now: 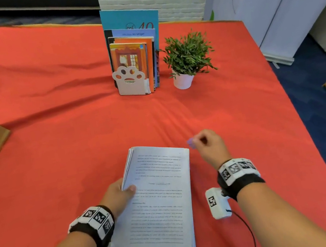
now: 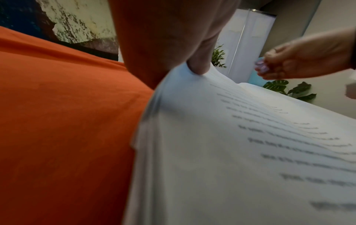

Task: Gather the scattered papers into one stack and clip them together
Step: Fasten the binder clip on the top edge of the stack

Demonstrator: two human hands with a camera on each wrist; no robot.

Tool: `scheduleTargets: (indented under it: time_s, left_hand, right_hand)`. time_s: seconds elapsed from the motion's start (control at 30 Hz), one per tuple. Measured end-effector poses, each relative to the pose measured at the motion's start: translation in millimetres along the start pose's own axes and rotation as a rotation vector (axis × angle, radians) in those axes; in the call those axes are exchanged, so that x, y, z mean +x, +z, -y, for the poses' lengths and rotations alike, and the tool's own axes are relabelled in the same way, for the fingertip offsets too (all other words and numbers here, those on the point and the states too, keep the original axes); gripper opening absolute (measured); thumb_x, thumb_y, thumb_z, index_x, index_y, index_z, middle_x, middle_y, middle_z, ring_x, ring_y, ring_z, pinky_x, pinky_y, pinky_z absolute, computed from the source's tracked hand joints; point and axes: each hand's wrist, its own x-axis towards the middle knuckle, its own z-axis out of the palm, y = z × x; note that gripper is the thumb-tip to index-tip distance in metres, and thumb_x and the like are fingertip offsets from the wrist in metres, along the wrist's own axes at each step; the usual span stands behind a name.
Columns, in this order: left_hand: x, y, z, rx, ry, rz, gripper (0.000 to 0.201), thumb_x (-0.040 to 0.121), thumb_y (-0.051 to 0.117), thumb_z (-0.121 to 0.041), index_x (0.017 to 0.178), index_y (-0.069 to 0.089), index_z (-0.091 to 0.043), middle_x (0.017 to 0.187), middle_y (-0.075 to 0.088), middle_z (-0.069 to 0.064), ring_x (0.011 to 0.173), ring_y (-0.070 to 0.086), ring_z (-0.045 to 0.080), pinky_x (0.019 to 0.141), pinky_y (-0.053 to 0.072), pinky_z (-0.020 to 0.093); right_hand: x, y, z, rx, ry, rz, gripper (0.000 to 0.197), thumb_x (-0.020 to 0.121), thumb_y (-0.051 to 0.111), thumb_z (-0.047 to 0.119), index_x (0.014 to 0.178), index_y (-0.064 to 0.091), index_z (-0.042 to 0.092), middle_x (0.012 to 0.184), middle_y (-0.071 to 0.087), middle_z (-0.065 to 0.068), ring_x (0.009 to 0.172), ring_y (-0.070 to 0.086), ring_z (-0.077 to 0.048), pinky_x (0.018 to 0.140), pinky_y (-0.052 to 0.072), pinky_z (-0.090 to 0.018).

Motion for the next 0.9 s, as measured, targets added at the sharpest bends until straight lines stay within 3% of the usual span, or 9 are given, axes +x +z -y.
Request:
scheduleTargets:
  time_s: [0.1, 0.23, 0.33, 0.4, 0.5, 0.6, 0.7, 0.77, 0.9]
  left_hand:
    - [-6, -1, -4, -0.006, 0.062, 0.026, 0.019, 0.091, 0.055, -0.011, 0.094, 0.067, -0.026, 0.092, 0.076, 0.002, 0.087, 0.072, 0.023, 0.081, 0.056, 0.042]
    - [-14, -7, -7, -0.013, 0.137, 0.056, 0.021, 0.091, 0.054, -0.008, 0.096, 0.067, -0.024, 0.082, 0.077, -0.008, 0.083, 0.072, 0.012, 0.071, 0.056, 0.026]
    - [-20, -13, -9, -0.030, 0.149, 0.075, 0.022, 0.091, 0.054, -0.007, 0.095, 0.067, -0.025, 0.082, 0.077, -0.012, 0.081, 0.072, 0.009, 0.065, 0.053, 0.019]
    - [-21, -16, -10, -0.029, 0.156, 0.075, 0.021, 0.091, 0.055, -0.008, 0.095, 0.068, -0.025, 0.084, 0.077, -0.012, 0.084, 0.072, 0.011, 0.068, 0.053, 0.022]
    - [-22, -21, -12, -0.035, 0.178, 0.071, 0.022, 0.091, 0.055, -0.009, 0.095, 0.068, -0.026, 0.085, 0.076, -0.014, 0.085, 0.071, 0.005, 0.068, 0.051, 0.018]
    - [-23, -24, -15, -0.047, 0.192, 0.064, 0.023, 0.091, 0.054, -0.009, 0.096, 0.067, -0.027, 0.084, 0.076, -0.014, 0.083, 0.070, 0.002, 0.063, 0.050, 0.013]
    - [-21, -26, -22, -0.088, 0.209, 0.028, 0.025, 0.092, 0.053, -0.007, 0.093, 0.066, -0.029, 0.082, 0.075, -0.010, 0.081, 0.071, 0.009, 0.064, 0.052, 0.020]
    - [-19, -28, -28, -0.124, 0.219, -0.019, 0.026, 0.092, 0.053, -0.007, 0.090, 0.065, -0.029, 0.085, 0.074, -0.007, 0.084, 0.070, 0.018, 0.071, 0.054, 0.030]
    - [-16, -36, -35, -0.144, 0.235, -0.047, 0.026, 0.092, 0.053, -0.008, 0.090, 0.065, -0.030, 0.093, 0.072, -0.004, 0.089, 0.069, 0.020, 0.083, 0.053, 0.038]
  right_hand:
    - [0, 24, 34, -0.014, -0.164, 0.109, 0.014, 0.075, 0.063, 0.018, 0.073, 0.061, 0.032, 0.085, 0.065, -0.006, 0.078, 0.066, -0.020, 0.073, 0.052, -0.027]
    - [1, 33, 58, -0.039, -0.284, 0.134, 0.014, 0.079, 0.067, -0.001, 0.084, 0.063, 0.011, 0.083, 0.063, -0.008, 0.074, 0.064, -0.019, 0.066, 0.049, -0.014]
    - [3, 35, 64, -0.045, -0.301, 0.163, 0.020, 0.077, 0.068, -0.003, 0.079, 0.059, 0.015, 0.079, 0.064, -0.006, 0.074, 0.065, -0.019, 0.066, 0.053, -0.025]
    - [3, 37, 67, -0.066, -0.312, 0.181, 0.024, 0.074, 0.069, -0.003, 0.075, 0.056, 0.017, 0.075, 0.063, -0.001, 0.070, 0.062, -0.011, 0.064, 0.050, -0.022]
    - [0, 41, 73, -0.092, -0.289, 0.224, 0.020, 0.074, 0.068, -0.003, 0.078, 0.055, 0.012, 0.077, 0.067, -0.008, 0.071, 0.064, -0.018, 0.063, 0.050, -0.023]
    - [0, 44, 77, -0.070, -0.211, 0.262, 0.025, 0.080, 0.065, 0.001, 0.085, 0.048, 0.018, 0.087, 0.069, -0.011, 0.074, 0.063, -0.012, 0.072, 0.050, -0.021]
    - [-5, 49, 72, -0.272, -0.355, 0.202, 0.015, 0.085, 0.064, 0.021, 0.081, 0.050, 0.019, 0.121, 0.065, -0.004, 0.112, 0.060, -0.014, 0.095, 0.046, -0.034]
    - [-15, 56, 67, -0.420, -0.488, 0.111, 0.015, 0.085, 0.062, 0.026, 0.077, 0.057, 0.015, 0.140, 0.052, -0.002, 0.124, 0.049, -0.017, 0.101, 0.036, -0.036]
    - [-32, 63, 61, -0.468, -0.672, -0.039, 0.011, 0.087, 0.059, 0.025, 0.079, 0.065, 0.018, 0.128, 0.062, 0.003, 0.120, 0.051, -0.014, 0.100, 0.038, -0.040]
